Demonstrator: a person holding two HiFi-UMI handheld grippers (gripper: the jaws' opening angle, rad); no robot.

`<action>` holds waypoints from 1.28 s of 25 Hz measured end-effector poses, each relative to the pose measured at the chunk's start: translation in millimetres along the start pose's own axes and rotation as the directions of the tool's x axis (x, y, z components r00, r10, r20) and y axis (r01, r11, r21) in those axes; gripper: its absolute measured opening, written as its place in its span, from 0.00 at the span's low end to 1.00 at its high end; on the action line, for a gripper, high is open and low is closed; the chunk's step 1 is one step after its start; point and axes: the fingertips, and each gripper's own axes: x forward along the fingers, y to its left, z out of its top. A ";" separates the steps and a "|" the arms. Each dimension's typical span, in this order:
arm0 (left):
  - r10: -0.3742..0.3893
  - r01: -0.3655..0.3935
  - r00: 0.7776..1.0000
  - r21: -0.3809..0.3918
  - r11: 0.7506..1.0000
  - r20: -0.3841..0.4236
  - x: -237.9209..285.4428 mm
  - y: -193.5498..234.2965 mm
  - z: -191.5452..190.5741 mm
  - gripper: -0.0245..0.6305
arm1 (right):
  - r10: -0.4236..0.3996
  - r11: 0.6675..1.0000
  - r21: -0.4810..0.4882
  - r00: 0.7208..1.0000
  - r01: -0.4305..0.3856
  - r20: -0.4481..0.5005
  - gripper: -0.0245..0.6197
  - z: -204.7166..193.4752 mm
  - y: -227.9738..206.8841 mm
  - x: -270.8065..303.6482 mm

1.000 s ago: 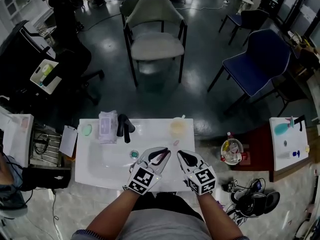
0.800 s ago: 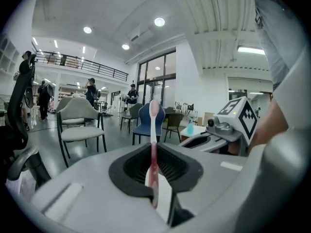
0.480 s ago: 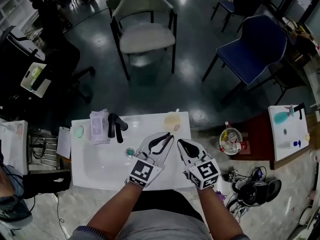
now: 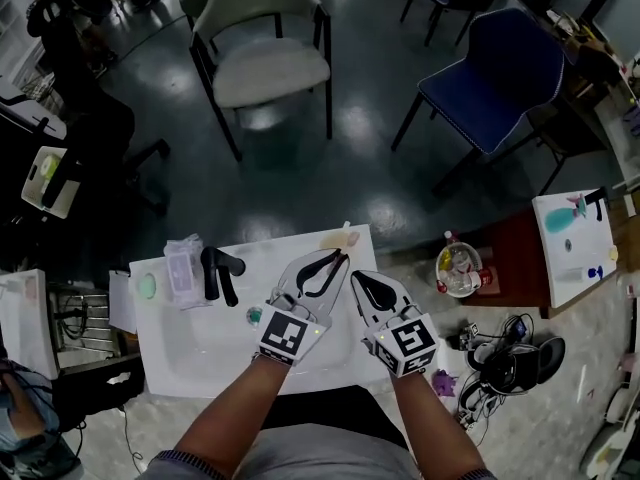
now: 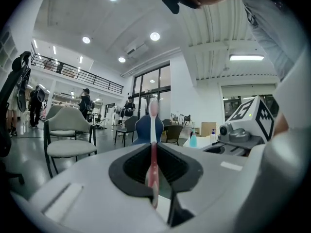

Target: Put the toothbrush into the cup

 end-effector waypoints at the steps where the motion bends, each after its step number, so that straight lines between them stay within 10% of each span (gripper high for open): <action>1: -0.004 0.004 1.000 -0.007 1.000 0.003 3.1 1.0 1.3 0.11 | -0.009 1.000 0.004 1.000 0.009 0.002 0.06 0.5 -2.3 1.3; 32: -0.019 0.016 0.999 -0.057 0.998 -0.046 49.9 37.5 -65.5 0.08 | -0.105 0.990 0.091 0.994 0.107 -0.026 0.06 -27.8 -56.5 50.4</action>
